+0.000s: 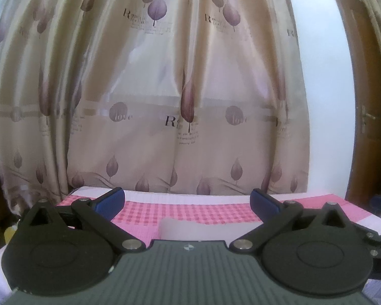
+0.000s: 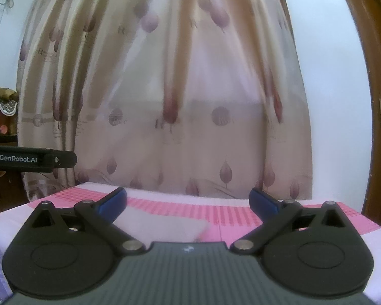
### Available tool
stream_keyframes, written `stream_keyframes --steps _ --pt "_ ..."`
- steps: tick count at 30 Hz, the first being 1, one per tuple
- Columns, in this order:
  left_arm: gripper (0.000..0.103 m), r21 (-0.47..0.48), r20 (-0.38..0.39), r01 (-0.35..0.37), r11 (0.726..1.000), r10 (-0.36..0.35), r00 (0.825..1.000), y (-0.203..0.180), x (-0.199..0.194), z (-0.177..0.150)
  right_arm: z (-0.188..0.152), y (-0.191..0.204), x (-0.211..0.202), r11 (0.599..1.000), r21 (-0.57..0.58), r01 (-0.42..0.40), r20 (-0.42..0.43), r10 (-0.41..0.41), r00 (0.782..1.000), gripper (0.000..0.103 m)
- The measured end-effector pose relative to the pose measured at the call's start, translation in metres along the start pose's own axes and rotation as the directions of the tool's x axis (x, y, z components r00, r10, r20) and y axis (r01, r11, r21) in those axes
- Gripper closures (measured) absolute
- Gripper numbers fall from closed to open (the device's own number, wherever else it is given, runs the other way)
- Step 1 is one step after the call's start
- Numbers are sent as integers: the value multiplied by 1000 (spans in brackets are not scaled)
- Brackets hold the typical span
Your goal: Fold small clothes
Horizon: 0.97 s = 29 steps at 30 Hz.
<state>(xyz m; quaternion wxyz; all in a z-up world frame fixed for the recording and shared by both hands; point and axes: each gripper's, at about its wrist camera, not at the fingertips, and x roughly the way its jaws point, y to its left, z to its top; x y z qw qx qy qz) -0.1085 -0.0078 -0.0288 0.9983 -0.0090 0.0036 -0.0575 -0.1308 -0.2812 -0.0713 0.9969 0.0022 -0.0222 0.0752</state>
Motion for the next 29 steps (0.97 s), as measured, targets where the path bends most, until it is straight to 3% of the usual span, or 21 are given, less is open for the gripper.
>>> stream_keyframes --steps 9,16,23,29 --pt "0 3 -9 16 1000 -16 1000 -2 -3 2 0 2 -7 1000 -3 -14 -5 14 1000 0" --pt "0 -8 -92 48 999 -49 995 -5 7 -7 -6 4 -6 1000 0 -19 -30 19 999 0" --pt "0 -4 -95 -1 1000 1 996 -5 15 -23 -13 5 2 1000 -1 -10 -81 10 997 0" --pt "0 11 -91 -25 1000 26 996 -6 15 -31 -17 8 11 999 -20 45 -133 -47 990 0"
